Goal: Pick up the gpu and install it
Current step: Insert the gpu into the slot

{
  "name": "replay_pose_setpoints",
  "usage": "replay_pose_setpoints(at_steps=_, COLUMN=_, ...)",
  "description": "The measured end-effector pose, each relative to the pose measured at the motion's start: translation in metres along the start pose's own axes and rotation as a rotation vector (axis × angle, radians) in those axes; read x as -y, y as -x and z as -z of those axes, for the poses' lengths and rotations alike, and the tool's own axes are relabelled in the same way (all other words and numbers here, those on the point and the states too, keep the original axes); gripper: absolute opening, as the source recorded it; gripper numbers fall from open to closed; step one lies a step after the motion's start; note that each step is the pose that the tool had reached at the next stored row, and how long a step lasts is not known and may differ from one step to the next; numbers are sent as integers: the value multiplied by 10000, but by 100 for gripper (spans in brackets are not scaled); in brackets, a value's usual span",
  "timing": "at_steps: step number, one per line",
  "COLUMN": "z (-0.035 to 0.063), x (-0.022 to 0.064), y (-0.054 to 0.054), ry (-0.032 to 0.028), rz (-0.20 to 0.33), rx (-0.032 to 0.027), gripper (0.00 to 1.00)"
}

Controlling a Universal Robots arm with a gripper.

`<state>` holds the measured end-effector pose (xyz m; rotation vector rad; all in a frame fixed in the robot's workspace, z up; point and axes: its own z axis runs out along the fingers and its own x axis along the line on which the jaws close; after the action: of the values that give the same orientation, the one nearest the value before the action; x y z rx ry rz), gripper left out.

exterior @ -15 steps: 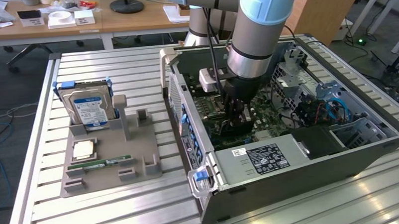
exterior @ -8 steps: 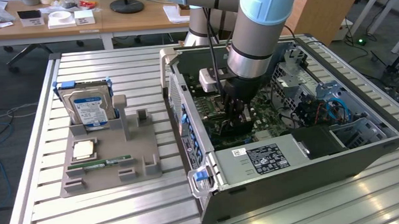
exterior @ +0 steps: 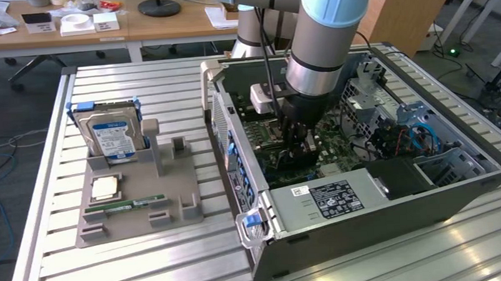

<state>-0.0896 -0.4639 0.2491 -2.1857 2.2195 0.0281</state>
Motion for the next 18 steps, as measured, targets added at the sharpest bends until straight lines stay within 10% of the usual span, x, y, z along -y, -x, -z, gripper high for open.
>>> replay_pose_setpoints(at_steps=18, z=64, x=1, y=2, ry=0, rz=0, rx=-6, gripper=26)
